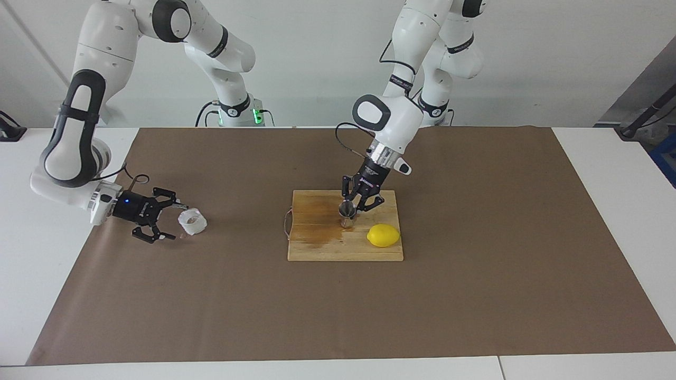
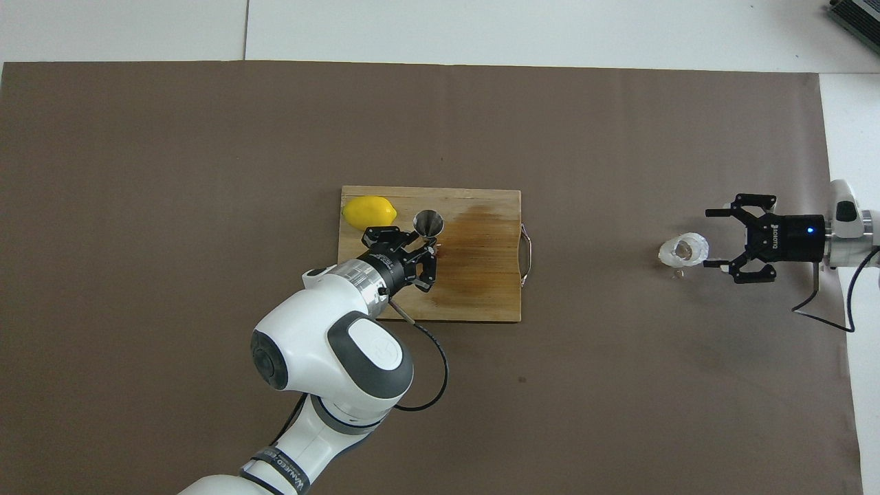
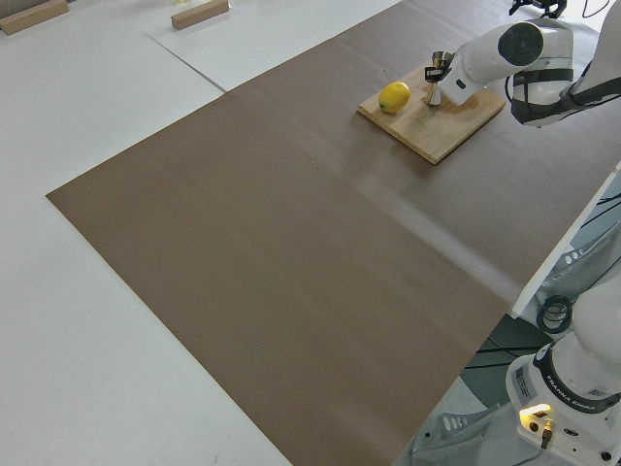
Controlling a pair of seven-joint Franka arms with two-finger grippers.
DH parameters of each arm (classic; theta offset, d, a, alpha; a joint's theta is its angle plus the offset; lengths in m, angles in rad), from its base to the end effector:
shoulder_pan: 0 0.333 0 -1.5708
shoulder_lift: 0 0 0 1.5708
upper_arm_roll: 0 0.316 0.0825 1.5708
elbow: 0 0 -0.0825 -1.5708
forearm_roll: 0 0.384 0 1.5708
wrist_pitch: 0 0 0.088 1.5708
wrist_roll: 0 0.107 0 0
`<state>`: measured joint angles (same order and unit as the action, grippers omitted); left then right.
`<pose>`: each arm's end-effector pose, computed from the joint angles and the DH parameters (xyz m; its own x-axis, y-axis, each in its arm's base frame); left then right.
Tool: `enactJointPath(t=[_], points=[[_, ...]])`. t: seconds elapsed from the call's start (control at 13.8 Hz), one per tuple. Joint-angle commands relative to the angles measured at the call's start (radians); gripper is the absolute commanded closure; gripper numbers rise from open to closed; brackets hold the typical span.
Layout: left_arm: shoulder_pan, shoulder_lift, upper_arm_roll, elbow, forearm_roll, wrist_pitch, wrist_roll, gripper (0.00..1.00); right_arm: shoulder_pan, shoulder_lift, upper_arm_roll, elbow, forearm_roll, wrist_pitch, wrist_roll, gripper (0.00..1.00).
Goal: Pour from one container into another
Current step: 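Set the metal cup on the board while the right gripper approaches the white cup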
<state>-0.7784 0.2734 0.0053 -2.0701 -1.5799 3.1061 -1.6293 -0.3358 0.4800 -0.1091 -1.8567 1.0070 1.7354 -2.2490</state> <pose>0.4707 -0.3418 0.3287 -0.5459 0.4399 -0.7130 0.6809 0.7288 -0.0717 0.5707 -0.1827 0.2587 0.2016 0.5081 0.8374 0.9727 -0.2045 -0.1101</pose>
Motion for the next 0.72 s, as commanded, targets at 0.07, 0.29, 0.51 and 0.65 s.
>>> enactJointPath(t=[0.07,0.29,0.51,0.65], points=[[-0.021,0.013,0.013,0.022,-0.025,0.025,0.003,0.96,0.009,-0.011,0.0,-0.041,0.033,0.035,-0.035,0.0],[-0.021,0.013,0.013,0.022,-0.025,0.026,0.003,0.9,0.008,-0.015,0.0,-0.053,0.028,0.026,-0.046,0.0],[-0.021,0.013,0.013,0.021,-0.026,0.029,0.003,0.84,0.006,-0.017,0.0,-0.055,0.028,0.018,-0.044,0.0],[-0.021,0.013,0.013,0.019,-0.028,0.029,0.003,0.8,0.003,-0.017,0.0,-0.035,0.027,-0.034,0.009,0.0]])
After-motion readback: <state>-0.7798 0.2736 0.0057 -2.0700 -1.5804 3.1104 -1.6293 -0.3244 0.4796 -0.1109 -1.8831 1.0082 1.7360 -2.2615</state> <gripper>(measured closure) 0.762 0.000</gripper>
